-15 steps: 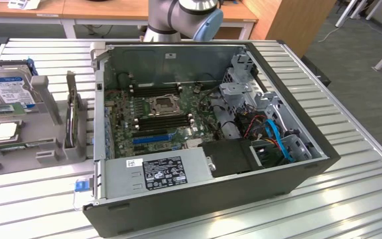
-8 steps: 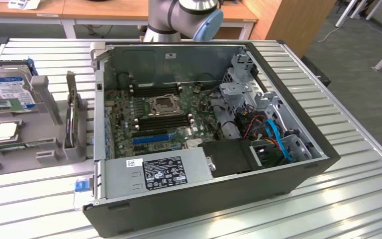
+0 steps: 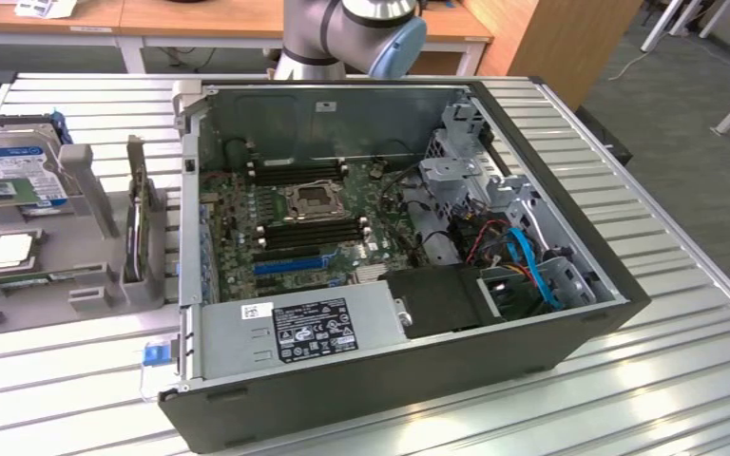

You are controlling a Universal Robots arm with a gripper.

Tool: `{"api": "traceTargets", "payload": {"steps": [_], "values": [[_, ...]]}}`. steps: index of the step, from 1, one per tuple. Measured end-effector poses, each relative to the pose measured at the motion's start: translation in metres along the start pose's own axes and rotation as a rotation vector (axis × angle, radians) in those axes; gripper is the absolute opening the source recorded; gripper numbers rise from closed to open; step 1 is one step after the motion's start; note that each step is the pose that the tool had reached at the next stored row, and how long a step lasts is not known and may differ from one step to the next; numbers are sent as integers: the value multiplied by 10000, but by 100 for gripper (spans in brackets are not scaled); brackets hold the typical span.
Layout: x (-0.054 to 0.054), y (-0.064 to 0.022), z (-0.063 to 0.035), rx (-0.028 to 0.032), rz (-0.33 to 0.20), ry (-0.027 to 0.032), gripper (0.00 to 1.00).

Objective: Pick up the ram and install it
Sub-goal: 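Pick up the ram and move it above insertion slot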

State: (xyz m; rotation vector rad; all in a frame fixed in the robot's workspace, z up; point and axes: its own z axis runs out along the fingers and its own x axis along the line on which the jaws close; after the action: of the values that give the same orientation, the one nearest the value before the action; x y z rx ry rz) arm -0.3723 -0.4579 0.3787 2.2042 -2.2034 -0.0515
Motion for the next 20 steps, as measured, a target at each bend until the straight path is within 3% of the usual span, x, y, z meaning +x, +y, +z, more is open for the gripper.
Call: {"api": "traceTargets", "payload": {"steps": [20], "values": [[-2,10,-239,3,0,-2,12]]}}
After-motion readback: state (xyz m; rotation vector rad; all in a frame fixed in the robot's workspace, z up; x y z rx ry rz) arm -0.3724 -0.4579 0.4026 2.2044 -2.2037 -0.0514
